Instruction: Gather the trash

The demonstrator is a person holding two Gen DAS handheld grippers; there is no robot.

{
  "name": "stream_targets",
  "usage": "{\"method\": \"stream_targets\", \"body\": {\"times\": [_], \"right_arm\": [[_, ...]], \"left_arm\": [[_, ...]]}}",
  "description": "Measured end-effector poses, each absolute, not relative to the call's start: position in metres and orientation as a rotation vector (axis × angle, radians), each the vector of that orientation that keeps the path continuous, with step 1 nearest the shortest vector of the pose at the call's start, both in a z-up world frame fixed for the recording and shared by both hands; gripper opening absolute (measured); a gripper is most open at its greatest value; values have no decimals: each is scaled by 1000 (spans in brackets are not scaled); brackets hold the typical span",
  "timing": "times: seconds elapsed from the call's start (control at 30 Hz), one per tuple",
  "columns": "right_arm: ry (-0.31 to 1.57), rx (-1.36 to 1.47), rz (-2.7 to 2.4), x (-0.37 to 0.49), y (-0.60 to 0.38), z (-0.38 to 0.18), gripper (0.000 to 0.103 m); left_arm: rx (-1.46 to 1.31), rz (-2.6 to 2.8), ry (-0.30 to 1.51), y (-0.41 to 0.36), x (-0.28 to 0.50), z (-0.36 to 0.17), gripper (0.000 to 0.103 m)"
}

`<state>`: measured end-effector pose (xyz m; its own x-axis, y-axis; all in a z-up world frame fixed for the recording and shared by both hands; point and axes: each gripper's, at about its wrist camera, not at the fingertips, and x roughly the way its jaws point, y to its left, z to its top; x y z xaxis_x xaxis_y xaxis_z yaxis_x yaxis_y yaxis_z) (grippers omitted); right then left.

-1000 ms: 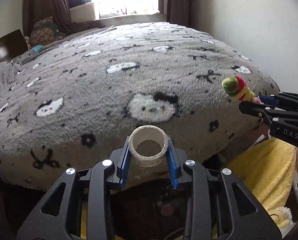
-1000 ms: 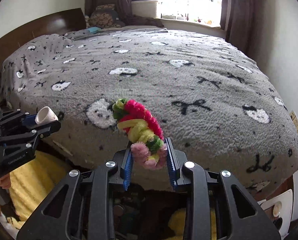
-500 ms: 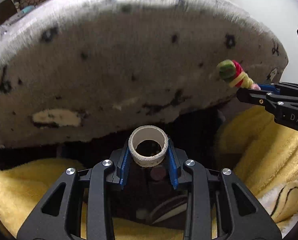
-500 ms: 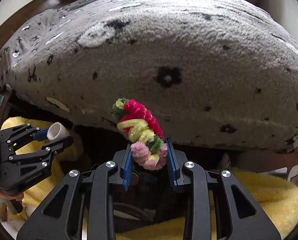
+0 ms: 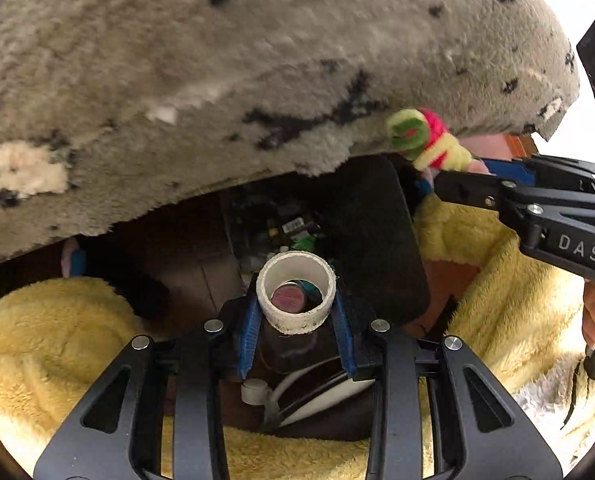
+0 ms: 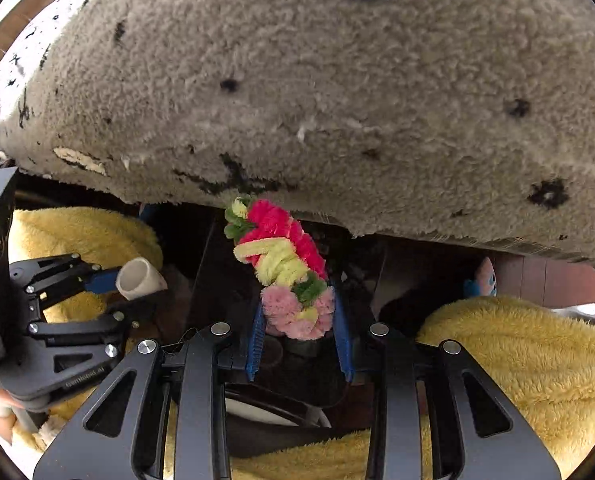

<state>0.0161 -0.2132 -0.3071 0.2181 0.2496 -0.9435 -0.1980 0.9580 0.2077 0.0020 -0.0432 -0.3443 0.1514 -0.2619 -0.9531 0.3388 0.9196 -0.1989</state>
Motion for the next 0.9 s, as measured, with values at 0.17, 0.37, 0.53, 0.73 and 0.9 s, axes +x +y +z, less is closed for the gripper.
{"method": "stream_targets", "body": {"times": [0.17,0.37,0.53,0.73,0.9], "right_arm": [[1304,65,296,16,-214,-308,48],[1245,77,265,15,-222,-287,60],[1136,67,206,14,-234,-249,88],[907,34,138,3,-247,-174,100],[713,-2,90,-9,-246,-114,100]], "left_arm": [[75,-423,1342,-48,3,-343,43],[73,-378,1277,-38,1,-320,64],[71,-322,1122,-26,0,-265,91],[56,-260,895,-10,2,-179,95],[36,-251,694,-5,-2,-109,95]]}}
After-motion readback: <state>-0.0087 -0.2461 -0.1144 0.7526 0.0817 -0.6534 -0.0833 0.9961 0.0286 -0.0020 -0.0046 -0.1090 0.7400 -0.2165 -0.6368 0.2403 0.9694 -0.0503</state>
